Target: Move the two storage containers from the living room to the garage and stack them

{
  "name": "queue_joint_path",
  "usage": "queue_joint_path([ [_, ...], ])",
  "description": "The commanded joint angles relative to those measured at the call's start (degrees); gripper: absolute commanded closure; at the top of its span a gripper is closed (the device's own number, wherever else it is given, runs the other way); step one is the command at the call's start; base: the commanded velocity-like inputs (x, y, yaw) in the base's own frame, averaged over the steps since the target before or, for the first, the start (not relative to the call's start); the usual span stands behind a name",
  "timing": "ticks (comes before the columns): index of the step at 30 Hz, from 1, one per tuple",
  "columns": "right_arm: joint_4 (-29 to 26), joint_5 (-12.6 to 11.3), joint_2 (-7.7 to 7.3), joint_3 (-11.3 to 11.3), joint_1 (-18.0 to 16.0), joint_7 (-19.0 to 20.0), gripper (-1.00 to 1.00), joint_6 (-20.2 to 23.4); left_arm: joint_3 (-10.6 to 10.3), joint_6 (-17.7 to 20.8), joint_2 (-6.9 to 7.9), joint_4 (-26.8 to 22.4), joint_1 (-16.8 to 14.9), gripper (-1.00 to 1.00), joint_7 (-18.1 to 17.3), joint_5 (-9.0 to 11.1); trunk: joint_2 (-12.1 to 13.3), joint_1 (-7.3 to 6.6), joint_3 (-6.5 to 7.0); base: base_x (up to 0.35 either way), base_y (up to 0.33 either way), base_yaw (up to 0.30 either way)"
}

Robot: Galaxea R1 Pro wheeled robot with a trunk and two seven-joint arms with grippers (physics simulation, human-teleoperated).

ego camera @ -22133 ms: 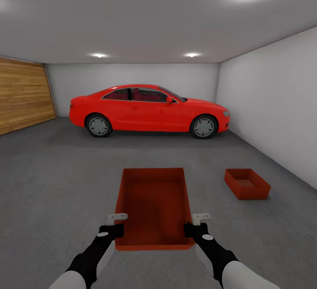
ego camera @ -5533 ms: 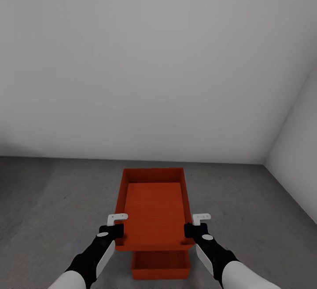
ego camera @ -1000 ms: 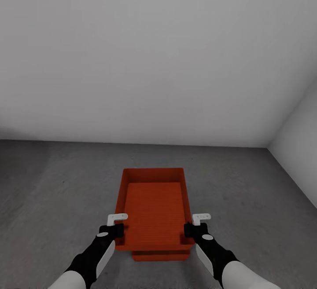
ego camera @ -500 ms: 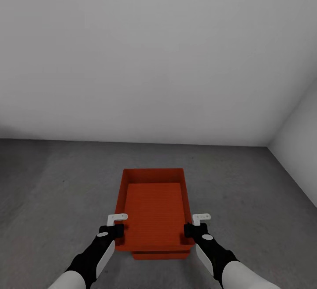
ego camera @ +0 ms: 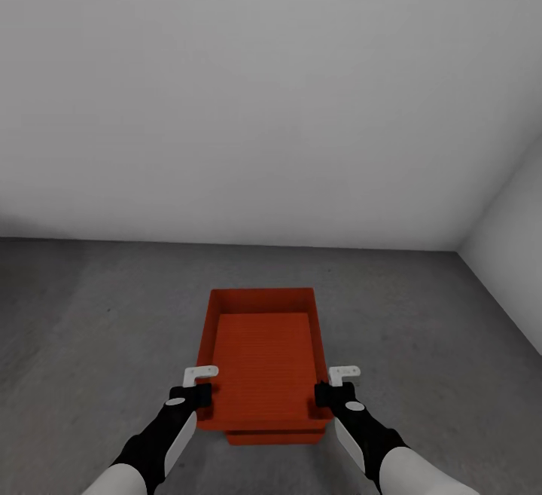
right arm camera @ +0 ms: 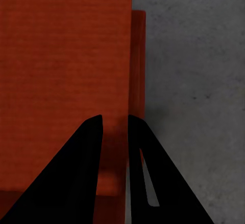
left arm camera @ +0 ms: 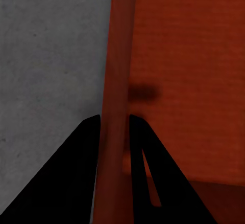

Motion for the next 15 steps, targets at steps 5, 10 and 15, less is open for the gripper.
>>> queue_joint_path([
  [5,0.2,-0.7,-1.13,-0.8,0.0,-4.2,1.0,-0.4,1.0,-0.5,0.09,-1.1,0.0,1.0,0.9,-0.3,0.0,0.0,-0.05,0.0,0.0,0.0],
  [10,0.2,-0.7,-1.13,-0.8,0.0,-4.2,1.0,-0.3,1.0,-0.5,0.09,-1.1,0.0,1.0,0.9,-0.3,0.0,0.0,-0.05,0.0,0.0,0.0],
  [15,0.2,-0.7,-1.13,-0.8,0.0,-4.2,1.0,-0.1,1.0,-0.5,0.09,-1.1,0.0,1.0,0.9,-0.3,0.0,0.0,-0.21,0.0,0.0,0.0],
])
